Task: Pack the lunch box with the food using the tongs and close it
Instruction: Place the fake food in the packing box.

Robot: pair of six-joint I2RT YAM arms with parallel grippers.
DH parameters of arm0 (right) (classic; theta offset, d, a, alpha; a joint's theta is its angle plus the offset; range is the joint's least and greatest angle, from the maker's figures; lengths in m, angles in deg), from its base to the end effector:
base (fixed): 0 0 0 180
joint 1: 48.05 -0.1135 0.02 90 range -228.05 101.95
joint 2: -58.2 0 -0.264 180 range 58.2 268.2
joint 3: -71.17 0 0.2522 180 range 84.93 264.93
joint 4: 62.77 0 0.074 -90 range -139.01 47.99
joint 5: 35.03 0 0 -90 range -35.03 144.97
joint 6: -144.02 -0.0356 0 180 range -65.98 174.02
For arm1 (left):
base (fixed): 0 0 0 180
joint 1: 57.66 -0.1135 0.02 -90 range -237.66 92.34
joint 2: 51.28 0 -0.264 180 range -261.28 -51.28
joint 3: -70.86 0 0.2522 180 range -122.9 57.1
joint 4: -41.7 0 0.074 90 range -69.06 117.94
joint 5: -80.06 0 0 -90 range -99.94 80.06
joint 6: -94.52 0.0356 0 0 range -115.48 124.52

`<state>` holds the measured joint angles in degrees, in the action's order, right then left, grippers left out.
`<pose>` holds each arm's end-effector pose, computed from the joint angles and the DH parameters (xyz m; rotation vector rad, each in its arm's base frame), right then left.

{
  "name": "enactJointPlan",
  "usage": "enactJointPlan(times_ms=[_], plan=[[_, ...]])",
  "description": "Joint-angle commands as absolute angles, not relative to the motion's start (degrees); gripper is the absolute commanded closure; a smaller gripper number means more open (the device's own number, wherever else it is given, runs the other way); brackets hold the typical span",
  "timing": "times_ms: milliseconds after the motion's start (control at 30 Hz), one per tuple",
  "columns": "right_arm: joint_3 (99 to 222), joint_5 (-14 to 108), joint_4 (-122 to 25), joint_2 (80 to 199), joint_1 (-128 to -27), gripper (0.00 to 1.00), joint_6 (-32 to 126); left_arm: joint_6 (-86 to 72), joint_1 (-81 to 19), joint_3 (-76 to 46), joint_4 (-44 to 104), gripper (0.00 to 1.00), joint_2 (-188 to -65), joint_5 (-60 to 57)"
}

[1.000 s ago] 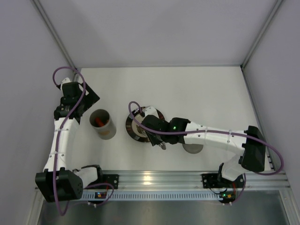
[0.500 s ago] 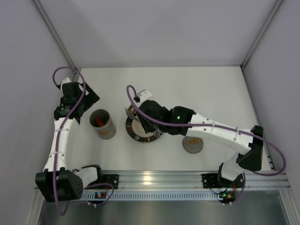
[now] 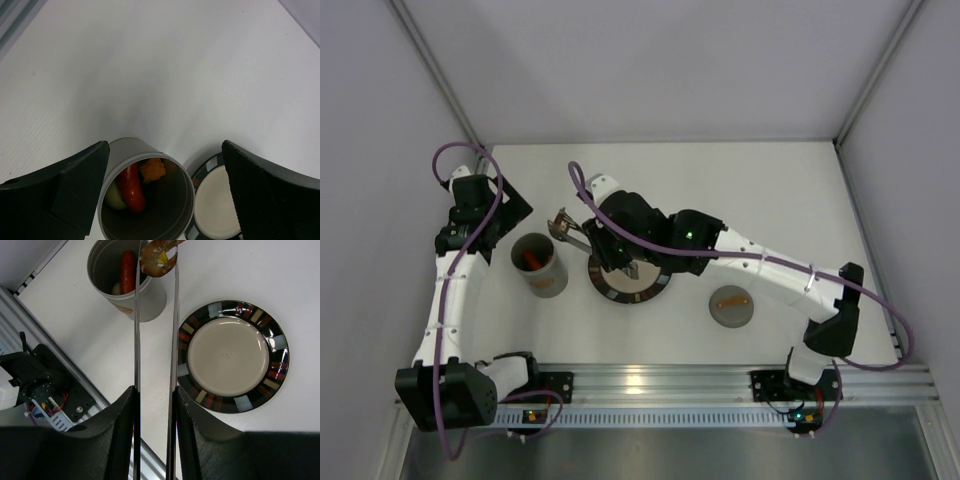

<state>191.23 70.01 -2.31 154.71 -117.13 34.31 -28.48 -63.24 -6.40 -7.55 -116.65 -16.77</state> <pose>0.1400 0.3402 0.4115 -0.8031 2.1019 0.5729 0.2421 0.0279 0.3391 -0.7951 2.0734 -0.1315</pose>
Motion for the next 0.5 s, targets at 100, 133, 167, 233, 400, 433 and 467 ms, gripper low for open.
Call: enactJointPlan(times_ms=[100, 133, 167, 233, 400, 433, 467], plan=[[196.9, 66.6, -2.4, 158.3, -118.8, 0.78, 35.7, -28.0, -63.7, -7.5, -4.4, 0.01, -115.8, -17.0], [197.2, 66.0, -2.5, 158.6, -119.0, 0.78, 35.8, -28.0, -63.7, -7.6, -4.4, 0.01, -115.9, -17.0], [197.5, 65.7, -2.6, 159.4, -119.2, 0.78, 35.7, -28.0, -63.7, -7.8, -4.4, 0.01, -115.9, -17.1], [198.3, 65.0, -2.8, 160.5, -119.2, 0.78, 35.7, -28.0, -63.7, -7.9, -4.7, 0.01, -115.8, -17.1], [200.5, 63.8, -3.1, 162.9, -119.3, 0.78, 36.2, -28.0, -63.7, -8.1, -4.7, 0.01, -116.0, -17.1], [200.8, 63.4, -3.2, 163.7, -119.3, 0.77, 36.3, -28.0, -63.7, -8.0, -4.7, 0.01, -115.9, -17.0], [201.1, 63.2, -3.2, 164.1, -119.3, 0.78, 36.3, -27.9, -63.7, -7.9, -4.8, 0.01, -115.9, -17.1]])
